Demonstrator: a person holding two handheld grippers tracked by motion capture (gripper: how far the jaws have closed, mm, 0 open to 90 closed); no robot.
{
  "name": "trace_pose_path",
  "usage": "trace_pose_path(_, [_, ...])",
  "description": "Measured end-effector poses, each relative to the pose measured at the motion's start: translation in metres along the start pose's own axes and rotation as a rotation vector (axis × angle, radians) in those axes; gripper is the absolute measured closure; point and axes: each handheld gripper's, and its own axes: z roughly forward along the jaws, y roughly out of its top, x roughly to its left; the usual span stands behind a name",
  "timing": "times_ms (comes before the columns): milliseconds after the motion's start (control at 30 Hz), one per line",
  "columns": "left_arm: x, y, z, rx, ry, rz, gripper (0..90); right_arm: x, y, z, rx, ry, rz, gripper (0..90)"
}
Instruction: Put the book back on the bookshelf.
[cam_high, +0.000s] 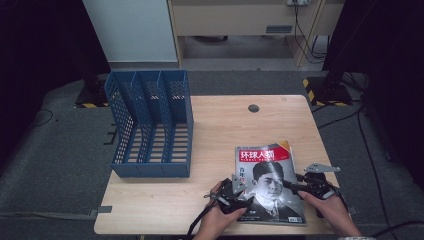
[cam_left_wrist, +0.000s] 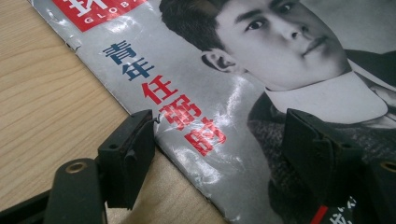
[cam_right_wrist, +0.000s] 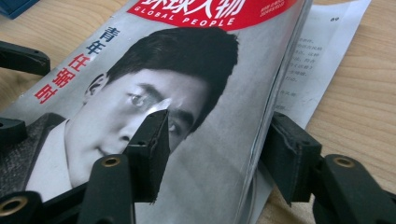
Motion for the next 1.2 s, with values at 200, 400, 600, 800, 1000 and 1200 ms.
trace_pose_path(200, [0.001,0.0,0.0,-0.002,-0.005,0.004,24.6,0.009,-0.001,-0.016,-0.025,0.023,-0.042,51.1])
trace_pose_path(400, [0.001,0.0,0.0,-0.002,-0.006,0.007,24.5,0.007,0.002,-0.018,-0.038,0.083,0.001,54.4])
trace_pose_path(600, [0.002,0.001,0.002,0.0,-0.005,0.011,23.2,0.012,0.007,-0.007,-0.032,0.075,-0.011,41.2])
trace_pose_path(800, [0.003,0.002,0.002,0.0,-0.005,0.01,22.9,0.011,0.007,0.003,0.014,0.05,-0.016,36.1])
trace_pose_path(1000, [0.004,0.002,0.002,-0.001,-0.008,0.013,22.8,0.01,0.01,-0.002,-0.015,0.064,0.004,39.1])
trace_pose_path(1200, [0.005,0.002,0.002,-0.001,-0.017,0.024,22.9,0.013,0.012,-0.004,-0.047,0.069,0.009,39.1])
